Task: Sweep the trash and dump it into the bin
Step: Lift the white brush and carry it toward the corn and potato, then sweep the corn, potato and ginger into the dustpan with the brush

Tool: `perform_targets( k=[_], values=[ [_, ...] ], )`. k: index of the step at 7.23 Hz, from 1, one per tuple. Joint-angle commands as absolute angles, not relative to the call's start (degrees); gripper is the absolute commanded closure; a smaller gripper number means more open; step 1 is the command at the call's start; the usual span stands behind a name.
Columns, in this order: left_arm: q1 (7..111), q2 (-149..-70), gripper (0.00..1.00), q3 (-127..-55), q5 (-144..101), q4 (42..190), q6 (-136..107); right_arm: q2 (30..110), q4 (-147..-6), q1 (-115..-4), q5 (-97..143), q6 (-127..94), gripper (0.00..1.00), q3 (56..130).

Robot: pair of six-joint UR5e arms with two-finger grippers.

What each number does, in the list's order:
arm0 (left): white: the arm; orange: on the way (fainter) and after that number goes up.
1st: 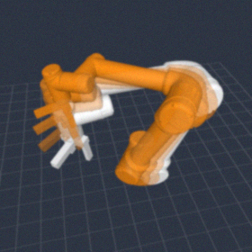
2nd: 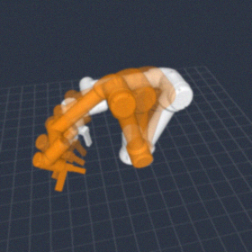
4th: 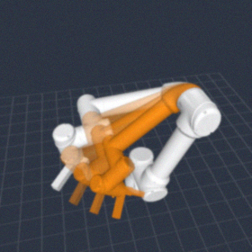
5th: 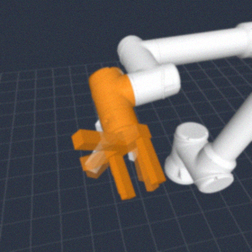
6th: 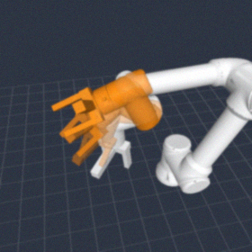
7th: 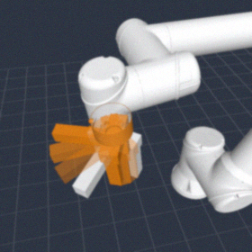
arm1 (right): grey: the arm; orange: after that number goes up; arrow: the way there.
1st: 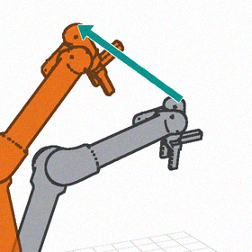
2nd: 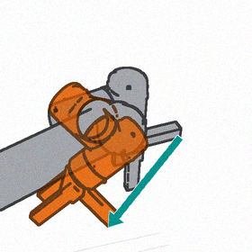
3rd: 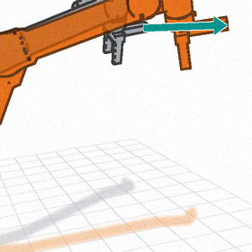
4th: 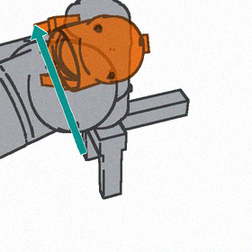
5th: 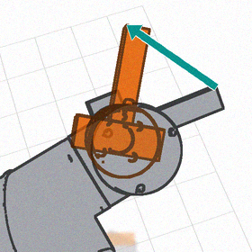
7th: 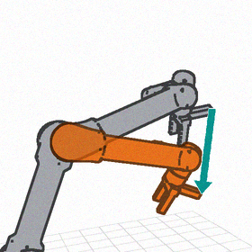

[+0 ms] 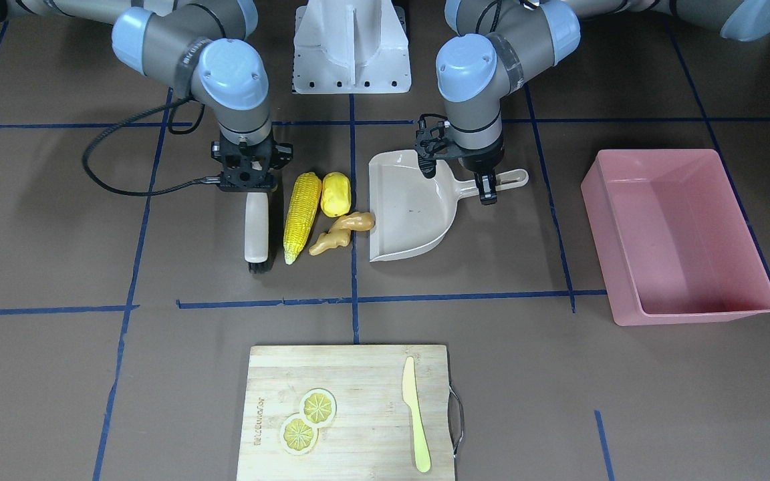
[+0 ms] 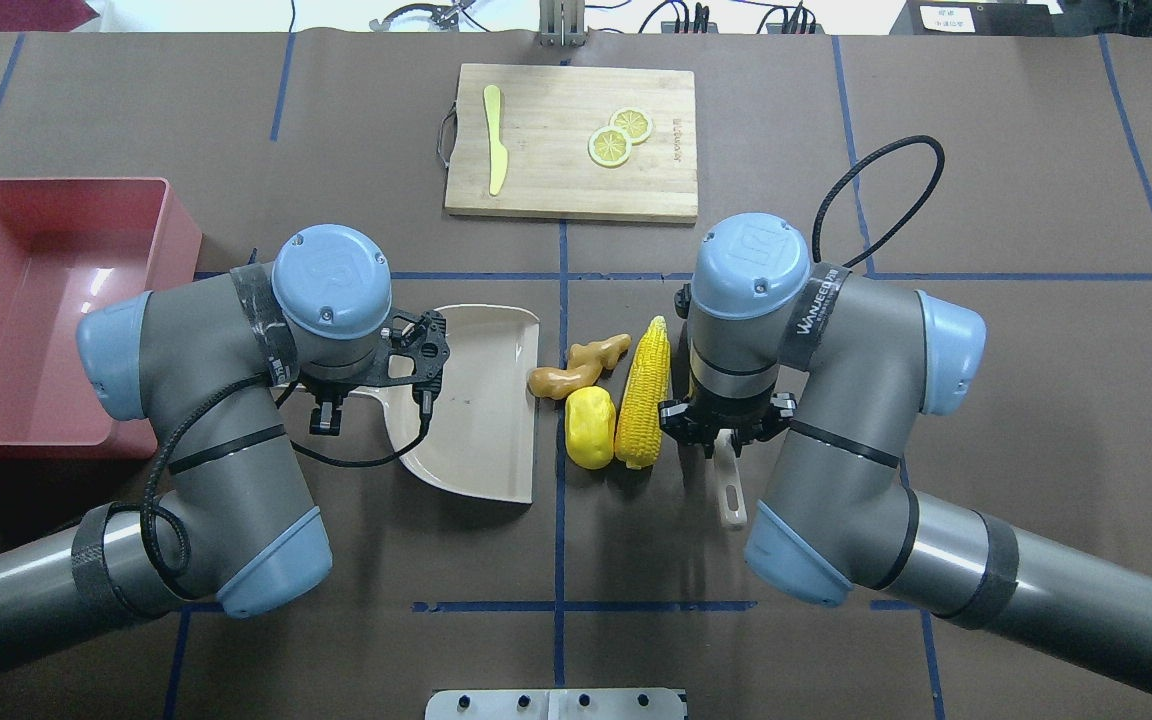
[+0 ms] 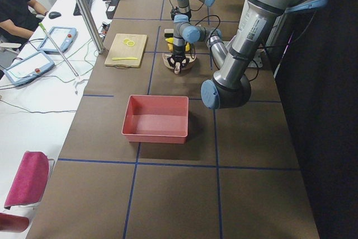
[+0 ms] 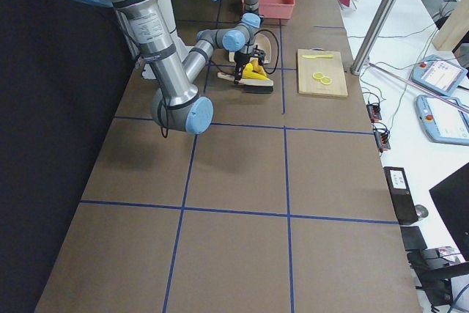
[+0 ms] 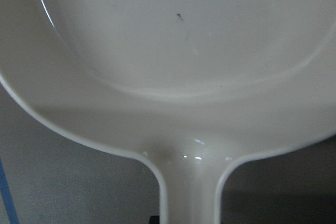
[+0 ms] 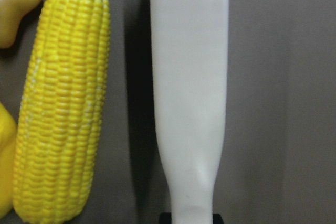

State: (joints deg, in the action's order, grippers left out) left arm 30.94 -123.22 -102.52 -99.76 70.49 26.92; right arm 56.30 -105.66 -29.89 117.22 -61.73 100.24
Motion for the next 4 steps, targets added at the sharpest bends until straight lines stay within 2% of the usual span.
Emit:
perform_targets(
  k=[1,4],
  values=[
    [30.9,-123.7,1.0,-102.2,-99.8,70.5,26.9,53.8,-105.7,-27.9,117.2,-61.7,1.0,98.4],
    [30.9,-123.8,1.0,-102.0,-99.8,70.5,26.8,51.1,-106.0,-25.6,116.9,-61.7,1.0,98.3]
  ],
)
